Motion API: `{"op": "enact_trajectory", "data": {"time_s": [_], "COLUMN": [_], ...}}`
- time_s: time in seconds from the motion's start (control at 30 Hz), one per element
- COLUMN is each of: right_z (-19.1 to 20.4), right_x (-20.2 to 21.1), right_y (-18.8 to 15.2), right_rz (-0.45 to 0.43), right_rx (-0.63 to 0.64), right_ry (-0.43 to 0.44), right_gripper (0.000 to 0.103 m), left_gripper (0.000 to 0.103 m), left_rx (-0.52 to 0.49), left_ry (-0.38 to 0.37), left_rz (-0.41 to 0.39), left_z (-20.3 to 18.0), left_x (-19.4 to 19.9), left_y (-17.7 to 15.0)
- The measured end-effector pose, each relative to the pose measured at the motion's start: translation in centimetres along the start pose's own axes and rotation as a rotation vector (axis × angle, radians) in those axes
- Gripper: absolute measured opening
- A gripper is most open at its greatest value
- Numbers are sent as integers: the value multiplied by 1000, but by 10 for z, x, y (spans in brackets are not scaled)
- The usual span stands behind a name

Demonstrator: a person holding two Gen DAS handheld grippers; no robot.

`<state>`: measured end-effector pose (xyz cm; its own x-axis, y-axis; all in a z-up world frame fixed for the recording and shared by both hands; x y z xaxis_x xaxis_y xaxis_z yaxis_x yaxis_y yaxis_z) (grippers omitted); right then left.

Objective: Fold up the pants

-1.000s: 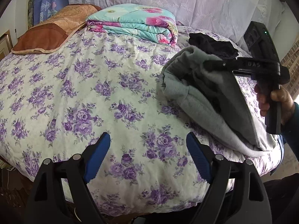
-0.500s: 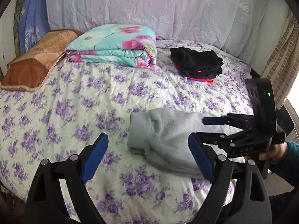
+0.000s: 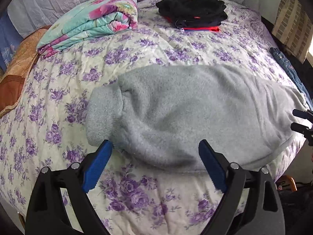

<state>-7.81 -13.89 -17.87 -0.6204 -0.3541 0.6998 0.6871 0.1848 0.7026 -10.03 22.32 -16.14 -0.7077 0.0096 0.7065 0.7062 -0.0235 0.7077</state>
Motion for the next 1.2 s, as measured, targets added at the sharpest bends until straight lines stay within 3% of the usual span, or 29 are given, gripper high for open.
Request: {"op": "enact_trajectory", "data": {"time_s": [0.07,0.13,0.17,0.37,0.43,0.63,0.87,1.2], "right_z": [-41,-76,-80,-70,-69,-64,-85,-91], "right_x": [-3,-30,-28,25,47,78,84,69], "right_y": [-7,-27,-28,55,81,118,120,126], "right_rz": [1,185,189,-68,-157,-278,-303,-280], "right_rx": [-76,-104,-127,-217,-247,-194,-167,-136], "right_ry": [-96,-191,-161,-38,21,69,91,167], "right_gripper": [91,90,90,91,96,99,99,99], "left_gripper": [88,88,89,93,95,98,98,98], "left_rx": [-17,-35,-44,-43,-15,-6,13,61], "left_ry": [1,-7,-1,84,101,165,220,295], "left_rz": [-45,-88,-101,-143,-142,-148,-157,-136], "left_z": [-14,-36,-49,-127,-148,-200,-224,-216], "left_x": [14,26,30,35,33,34,39,42], "left_y": [19,40,51,109,124,145,148,138]}}
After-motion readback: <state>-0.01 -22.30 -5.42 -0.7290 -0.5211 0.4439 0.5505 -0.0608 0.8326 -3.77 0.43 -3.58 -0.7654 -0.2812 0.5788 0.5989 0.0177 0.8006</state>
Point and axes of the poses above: each gripper's, at about its wrist camera, not at the fingertips, and x roughly against the way its jaws point, z to its left, y to its top, the point moved 2 cm from there along -x, roughly the way its jaws point, and after that the axes turned 14 degrees about -z, right-handed, at the moved point
